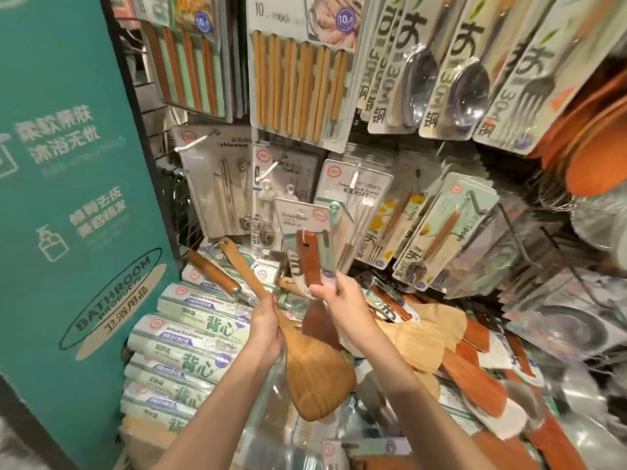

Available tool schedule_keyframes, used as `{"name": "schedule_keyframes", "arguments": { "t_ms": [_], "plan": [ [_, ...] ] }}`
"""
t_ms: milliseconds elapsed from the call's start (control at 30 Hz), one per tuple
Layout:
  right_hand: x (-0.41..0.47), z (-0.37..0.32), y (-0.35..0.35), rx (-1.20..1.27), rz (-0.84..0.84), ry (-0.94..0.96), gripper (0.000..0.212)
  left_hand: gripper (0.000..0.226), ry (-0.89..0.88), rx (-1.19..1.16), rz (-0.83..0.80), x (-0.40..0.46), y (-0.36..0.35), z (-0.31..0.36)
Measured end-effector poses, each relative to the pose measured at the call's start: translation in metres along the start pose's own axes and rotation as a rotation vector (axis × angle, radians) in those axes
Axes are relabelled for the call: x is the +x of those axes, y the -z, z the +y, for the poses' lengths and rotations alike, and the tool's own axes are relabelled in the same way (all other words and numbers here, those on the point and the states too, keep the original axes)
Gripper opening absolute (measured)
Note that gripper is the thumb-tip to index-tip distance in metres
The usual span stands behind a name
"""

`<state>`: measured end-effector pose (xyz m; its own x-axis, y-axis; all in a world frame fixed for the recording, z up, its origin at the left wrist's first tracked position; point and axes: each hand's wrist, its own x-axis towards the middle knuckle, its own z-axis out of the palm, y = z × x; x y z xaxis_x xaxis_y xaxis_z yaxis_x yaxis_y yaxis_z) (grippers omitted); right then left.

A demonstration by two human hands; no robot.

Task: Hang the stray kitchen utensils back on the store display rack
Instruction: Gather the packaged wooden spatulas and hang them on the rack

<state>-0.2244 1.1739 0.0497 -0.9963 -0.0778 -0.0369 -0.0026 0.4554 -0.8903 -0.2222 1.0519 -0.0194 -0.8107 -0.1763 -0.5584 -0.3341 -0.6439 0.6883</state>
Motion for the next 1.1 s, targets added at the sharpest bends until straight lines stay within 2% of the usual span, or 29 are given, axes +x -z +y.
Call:
{"name": "schedule_keyframes", "arguments": {
  "t_ms": [100, 200, 333, 367, 467, 567, 667, 933, 1033, 1100],
  "plan": [
    [-0.010, -0.010, 0.024, 0.105, 0.048, 0.007, 0.011, 0.031, -0.056, 0.057, -0.017, -0.009, 0.003, -0.009],
    [-0.023, -0.018, 0.047, 0.073, 0.093, 0.029, 0.008, 0.029, -0.145, 0.113, -0.034, -0.024, -0.001, -0.017],
    [-0.046, -0.020, 0.072, 0.033, 0.200, 0.094, 0.043, 0.032, -0.260, 0.181, -0.030, -0.049, -0.011, -0.024],
    [-0.052, -0.019, 0.079, 0.047, 0.208, 0.096, 0.041, 0.033, -0.291, 0.194, -0.030, -0.057, -0.013, -0.026],
    [-0.067, -0.020, 0.104, 0.113, 0.175, 0.110, 0.013, 0.038, -0.391, 0.194, -0.048, -0.087, -0.015, -0.031],
    [-0.082, -0.023, 0.128, 0.114, 0.156, 0.163, 0.017, 0.056, -0.453, 0.212, -0.029, -0.113, -0.022, -0.038],
    [-0.101, -0.026, 0.155, 0.127, 0.162, 0.204, 0.022, 0.044, -0.585, 0.247, -0.010, -0.139, -0.040, -0.048],
    [-0.145, -0.033, 0.254, 0.130, 0.190, 0.271, 0.004, 0.048, -0.840, 0.426, -0.048, -0.223, -0.127, -0.078],
    [-0.154, -0.039, 0.288, 0.164, 0.191, 0.294, 0.018, 0.046, -0.883, 0.401, -0.079, -0.253, -0.163, -0.079],
    [-0.160, -0.048, 0.307, 0.186, 0.205, 0.279, 0.045, 0.036, -0.888, 0.366, -0.112, -0.270, -0.186, -0.075]
  ]
}}
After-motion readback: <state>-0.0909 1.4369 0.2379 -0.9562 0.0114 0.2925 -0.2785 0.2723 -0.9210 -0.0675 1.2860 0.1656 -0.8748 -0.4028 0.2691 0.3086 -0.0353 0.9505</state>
